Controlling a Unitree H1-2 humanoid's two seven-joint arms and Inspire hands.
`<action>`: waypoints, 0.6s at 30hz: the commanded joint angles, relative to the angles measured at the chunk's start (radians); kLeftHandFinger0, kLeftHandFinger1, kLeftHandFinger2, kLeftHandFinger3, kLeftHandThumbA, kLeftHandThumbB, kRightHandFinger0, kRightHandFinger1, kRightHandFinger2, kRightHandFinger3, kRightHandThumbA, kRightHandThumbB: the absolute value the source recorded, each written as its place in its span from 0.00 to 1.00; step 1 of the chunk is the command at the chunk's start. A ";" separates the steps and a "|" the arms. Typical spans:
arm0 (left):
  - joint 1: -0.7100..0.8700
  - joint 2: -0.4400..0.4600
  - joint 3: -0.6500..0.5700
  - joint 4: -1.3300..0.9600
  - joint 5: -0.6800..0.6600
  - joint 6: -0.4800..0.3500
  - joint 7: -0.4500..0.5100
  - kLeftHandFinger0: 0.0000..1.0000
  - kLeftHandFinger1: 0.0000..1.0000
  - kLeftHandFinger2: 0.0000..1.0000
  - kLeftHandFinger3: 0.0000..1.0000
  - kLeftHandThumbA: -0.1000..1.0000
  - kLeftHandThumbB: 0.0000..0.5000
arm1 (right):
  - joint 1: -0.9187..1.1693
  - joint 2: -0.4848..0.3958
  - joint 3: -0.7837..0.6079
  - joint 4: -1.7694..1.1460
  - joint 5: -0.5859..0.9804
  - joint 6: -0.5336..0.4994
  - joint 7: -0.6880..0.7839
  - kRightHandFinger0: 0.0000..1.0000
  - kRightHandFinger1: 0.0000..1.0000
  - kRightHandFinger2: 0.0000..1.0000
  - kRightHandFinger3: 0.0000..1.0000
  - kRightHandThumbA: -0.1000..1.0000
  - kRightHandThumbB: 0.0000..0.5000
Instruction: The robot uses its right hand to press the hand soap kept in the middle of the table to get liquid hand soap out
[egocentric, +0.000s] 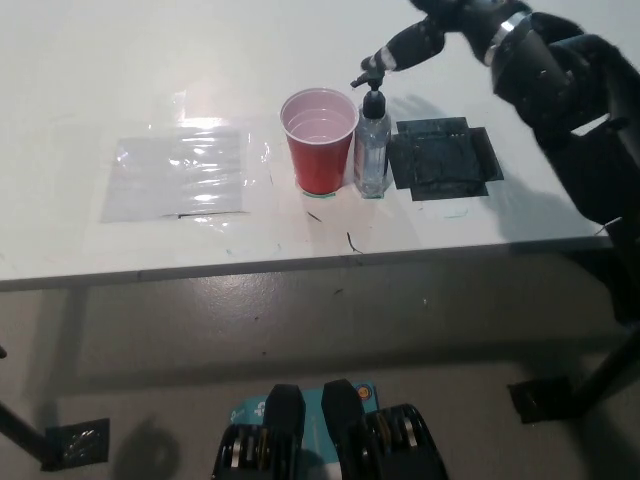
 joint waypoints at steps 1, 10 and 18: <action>-0.002 0.011 0.026 -0.032 -0.010 0.019 -0.005 1.00 1.00 1.00 0.89 0.40 0.00 | -0.010 -0.048 -0.045 -0.095 0.018 0.062 0.041 1.00 1.00 1.00 1.00 1.00 0.82; 0.002 0.007 0.035 -0.041 -0.014 0.019 -0.009 1.00 1.00 1.00 0.92 0.37 0.00 | 0.092 -0.114 -0.150 -0.225 0.070 0.113 0.062 1.00 1.00 1.00 1.00 1.00 0.81; 0.007 0.004 0.039 -0.038 -0.013 0.019 -0.001 1.00 1.00 1.00 0.86 0.38 0.00 | 0.222 -0.143 -0.242 -0.301 0.119 0.080 0.024 1.00 1.00 1.00 1.00 1.00 0.85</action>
